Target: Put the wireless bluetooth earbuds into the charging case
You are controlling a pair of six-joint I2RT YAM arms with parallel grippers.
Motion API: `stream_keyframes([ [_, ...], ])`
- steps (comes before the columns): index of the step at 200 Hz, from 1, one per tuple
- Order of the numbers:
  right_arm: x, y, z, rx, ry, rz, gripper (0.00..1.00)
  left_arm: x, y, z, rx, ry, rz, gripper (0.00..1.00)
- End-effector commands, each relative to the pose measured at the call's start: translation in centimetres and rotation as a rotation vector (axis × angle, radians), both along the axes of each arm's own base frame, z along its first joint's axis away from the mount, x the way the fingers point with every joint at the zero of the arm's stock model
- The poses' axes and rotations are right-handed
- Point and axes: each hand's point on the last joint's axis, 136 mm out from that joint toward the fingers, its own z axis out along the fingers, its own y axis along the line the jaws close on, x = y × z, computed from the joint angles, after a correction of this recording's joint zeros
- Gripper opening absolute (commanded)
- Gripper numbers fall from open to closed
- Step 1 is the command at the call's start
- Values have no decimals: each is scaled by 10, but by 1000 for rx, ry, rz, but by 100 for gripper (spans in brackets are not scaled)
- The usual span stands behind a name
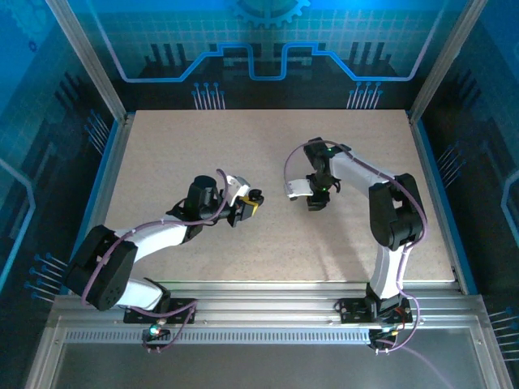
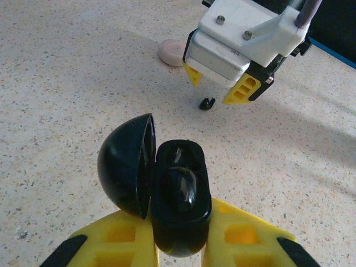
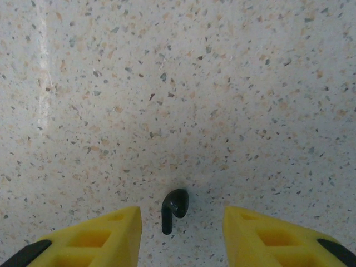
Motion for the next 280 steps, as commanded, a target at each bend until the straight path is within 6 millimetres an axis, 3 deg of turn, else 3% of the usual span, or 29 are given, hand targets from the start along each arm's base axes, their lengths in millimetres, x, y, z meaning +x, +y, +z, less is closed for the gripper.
stream_keyframes([
  [1,-4,-5,-10,-34,25,17,43,5,-5,10,-32,-19,-25,6],
  [202,1,-16,-40,-129,111,0,34,8,-4,12,-63,-15,-34,6],
  [229,-1,-18,-45,-138,120,2,25,9,-3,11,-55,-16,-29,6],
  [280,3,-18,-34,-128,83,-10,21,9,-1,10,-41,-20,-25,6],
])
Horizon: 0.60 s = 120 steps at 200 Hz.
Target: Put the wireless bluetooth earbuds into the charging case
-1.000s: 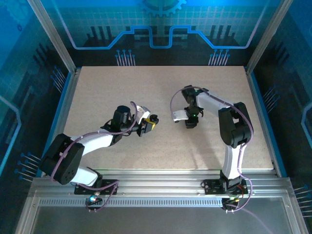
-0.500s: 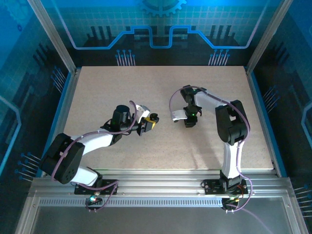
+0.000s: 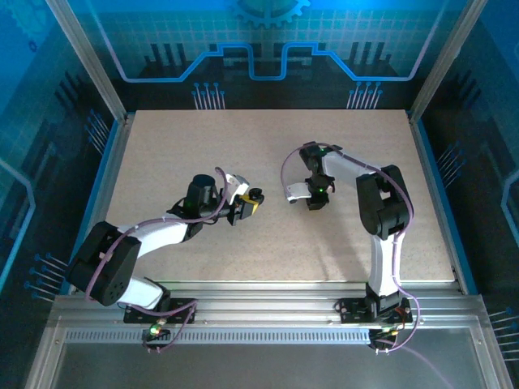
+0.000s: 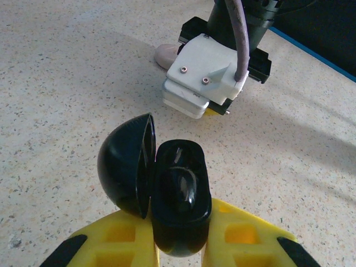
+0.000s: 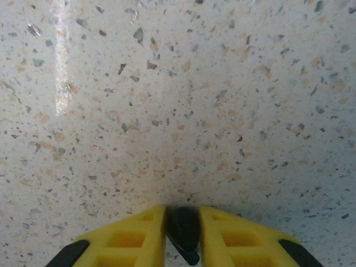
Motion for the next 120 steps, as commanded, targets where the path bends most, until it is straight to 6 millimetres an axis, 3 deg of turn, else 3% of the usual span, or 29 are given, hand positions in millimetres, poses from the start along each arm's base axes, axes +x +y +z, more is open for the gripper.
stream_keyframes([
  [1,-6,-6,2,-18,19,-8,21,4,-1,11,-6,-29,-14,6],
  [72,-10,8,60,119,-113,-89,20,3,3,18,12,-51,-3,6],
  [120,-42,34,109,309,-208,-168,20,4,0,22,-18,-60,2,5],
])
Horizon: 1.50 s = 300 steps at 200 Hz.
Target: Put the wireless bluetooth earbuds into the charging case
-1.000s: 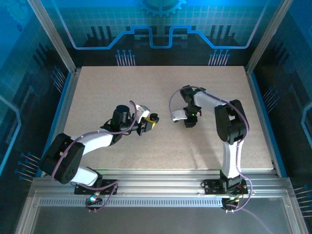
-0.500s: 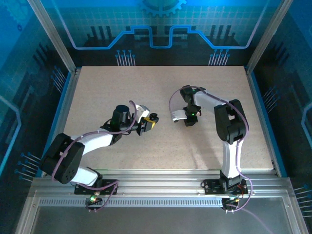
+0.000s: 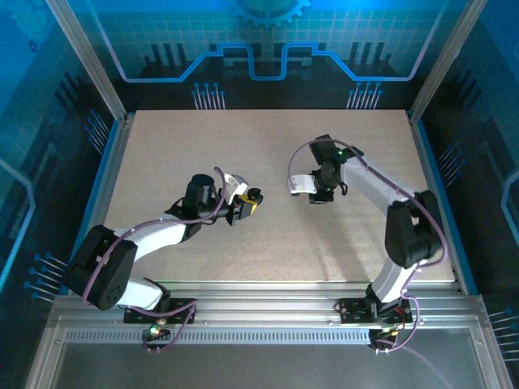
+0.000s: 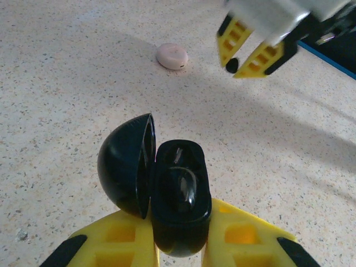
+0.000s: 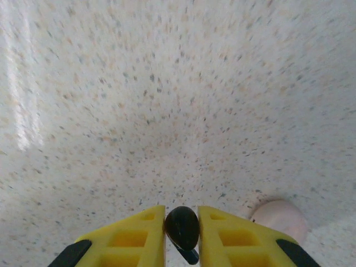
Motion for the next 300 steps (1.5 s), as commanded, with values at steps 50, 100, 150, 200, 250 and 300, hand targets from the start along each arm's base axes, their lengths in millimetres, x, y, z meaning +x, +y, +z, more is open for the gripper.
stream_keyframes([
  [50,-46,56,64,471,-36,-147,20,6,-22,27,-88,-96,-26,5],
  [100,-41,74,78,678,-15,-292,19,17,-31,33,-94,-132,-27,5],
  [150,-30,79,79,818,3,-449,19,22,-31,34,-101,-131,-13,5],
  [200,-26,85,93,947,2,-513,20,28,-34,31,-106,-128,-4,5],
  [250,-27,87,110,1035,-20,-553,20,33,-37,35,-136,-136,-2,5],
  [300,-30,89,125,1126,-19,-584,21,36,-38,34,-138,-142,-1,5],
])
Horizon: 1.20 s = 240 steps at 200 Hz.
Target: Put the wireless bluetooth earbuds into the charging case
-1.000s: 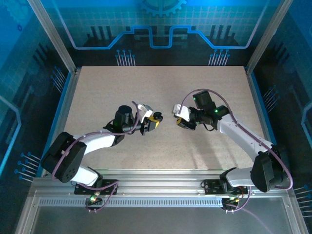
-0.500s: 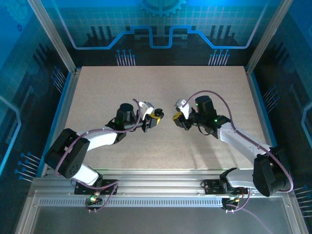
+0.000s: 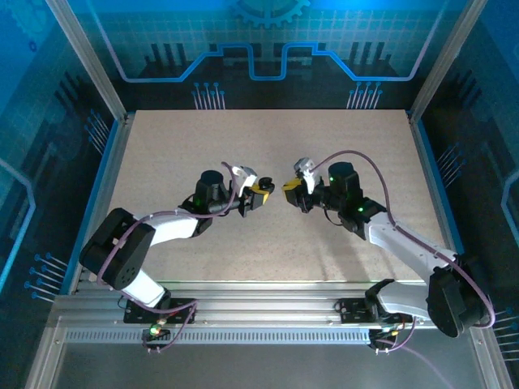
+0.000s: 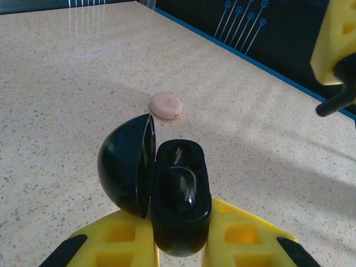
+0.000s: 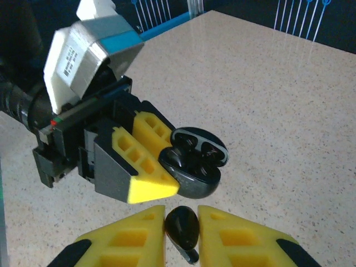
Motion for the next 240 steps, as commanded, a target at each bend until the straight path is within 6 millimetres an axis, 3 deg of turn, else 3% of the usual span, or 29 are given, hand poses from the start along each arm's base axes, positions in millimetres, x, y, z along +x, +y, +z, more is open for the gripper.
stream_keyframes([
  [1,-2,4,19,85,-30,-23,21,7,-5,16,-29,-50,-1,5],
  [44,-2,5,31,139,-47,-49,21,6,-4,15,-24,-57,-3,5],
  [107,-7,4,28,191,-36,-89,20,9,-8,15,0,-76,-13,5],
  [240,17,39,30,279,-33,-63,21,-1,-9,35,-78,-121,-33,5],
])
